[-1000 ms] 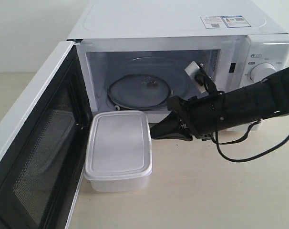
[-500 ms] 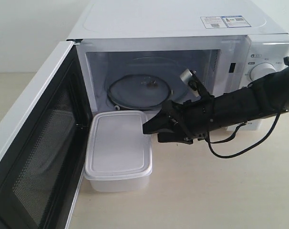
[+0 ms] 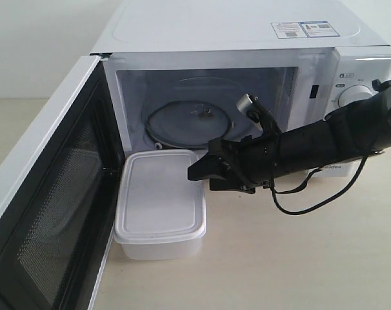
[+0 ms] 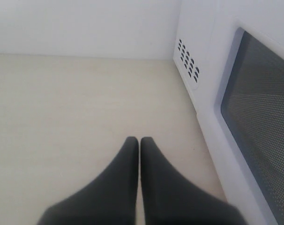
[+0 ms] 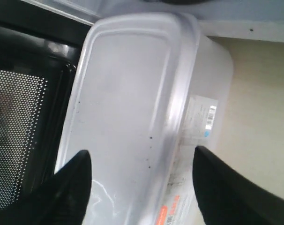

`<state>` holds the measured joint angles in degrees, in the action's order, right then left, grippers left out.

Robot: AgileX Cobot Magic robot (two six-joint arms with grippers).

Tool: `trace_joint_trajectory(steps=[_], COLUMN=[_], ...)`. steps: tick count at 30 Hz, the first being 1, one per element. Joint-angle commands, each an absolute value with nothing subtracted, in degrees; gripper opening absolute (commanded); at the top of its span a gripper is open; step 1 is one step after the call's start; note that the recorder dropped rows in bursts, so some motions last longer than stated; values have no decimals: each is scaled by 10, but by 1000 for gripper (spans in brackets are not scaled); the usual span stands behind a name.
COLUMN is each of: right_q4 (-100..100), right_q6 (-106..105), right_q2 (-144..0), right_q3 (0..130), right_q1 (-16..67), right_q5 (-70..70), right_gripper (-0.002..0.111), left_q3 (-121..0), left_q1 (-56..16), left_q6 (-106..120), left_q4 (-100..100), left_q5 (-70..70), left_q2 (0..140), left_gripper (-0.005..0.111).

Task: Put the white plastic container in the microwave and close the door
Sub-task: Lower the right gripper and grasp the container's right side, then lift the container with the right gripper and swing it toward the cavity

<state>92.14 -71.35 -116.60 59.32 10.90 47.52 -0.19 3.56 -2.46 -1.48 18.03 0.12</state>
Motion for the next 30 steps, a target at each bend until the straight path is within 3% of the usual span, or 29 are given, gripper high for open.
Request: trace_joint_trajectory(steps=[1, 18, 23, 30], right_q4=[928, 957, 928, 906], right_q6=[-712, -709, -684, -678], right_q2=[-1167, -1235, -1235, -1235], right_q3=[596, 642, 642, 642], right_q1=[113, 127, 127, 127], right_q5=[464, 495, 497, 510], right_gripper=[59, 59, 43, 43], left_q3=[0, 0, 0, 0], left_q1=[34, 34, 34, 34], left_q6=[-30, -30, -30, -30], left_q4=[-15, -15, -15, -15], left_q5=[181, 181, 181, 181], left_q2=[0, 0, 0, 0], left_gripper=[4, 4, 4, 4])
